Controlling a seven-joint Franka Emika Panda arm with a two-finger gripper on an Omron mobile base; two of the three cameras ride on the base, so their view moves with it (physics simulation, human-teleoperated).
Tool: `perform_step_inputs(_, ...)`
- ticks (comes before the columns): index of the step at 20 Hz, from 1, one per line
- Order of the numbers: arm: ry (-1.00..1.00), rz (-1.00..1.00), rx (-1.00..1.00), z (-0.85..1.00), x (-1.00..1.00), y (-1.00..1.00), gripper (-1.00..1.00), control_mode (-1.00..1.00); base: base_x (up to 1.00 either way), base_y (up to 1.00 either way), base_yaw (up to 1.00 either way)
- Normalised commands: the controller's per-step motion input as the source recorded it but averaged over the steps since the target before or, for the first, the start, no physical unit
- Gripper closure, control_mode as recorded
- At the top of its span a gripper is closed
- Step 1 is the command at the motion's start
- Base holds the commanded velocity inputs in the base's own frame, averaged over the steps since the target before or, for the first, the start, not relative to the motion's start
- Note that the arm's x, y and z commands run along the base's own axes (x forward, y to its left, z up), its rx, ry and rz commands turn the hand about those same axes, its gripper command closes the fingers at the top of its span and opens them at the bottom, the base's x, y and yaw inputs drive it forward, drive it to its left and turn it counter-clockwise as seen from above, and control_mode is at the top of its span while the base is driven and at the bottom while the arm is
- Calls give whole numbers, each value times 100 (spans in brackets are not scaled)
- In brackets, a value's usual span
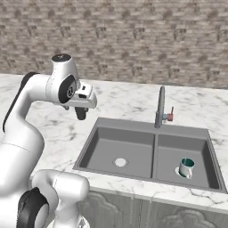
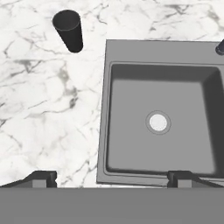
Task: Move any existing items from the left basin to the right basin for drying. Then move the glass cup from the counter to the left basin of the sink for washing.
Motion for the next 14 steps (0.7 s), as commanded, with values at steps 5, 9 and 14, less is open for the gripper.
perform_step_inputs(5,0,0,0,-2,67,0,-100,-100,0,0,0)
perform_step_inputs(9,0,0,3,-13,48,25,-100,-100,0,0,0)
perform_step_inputs(14,0,0,15,-18,9,32,-100,-100,0,0,0)
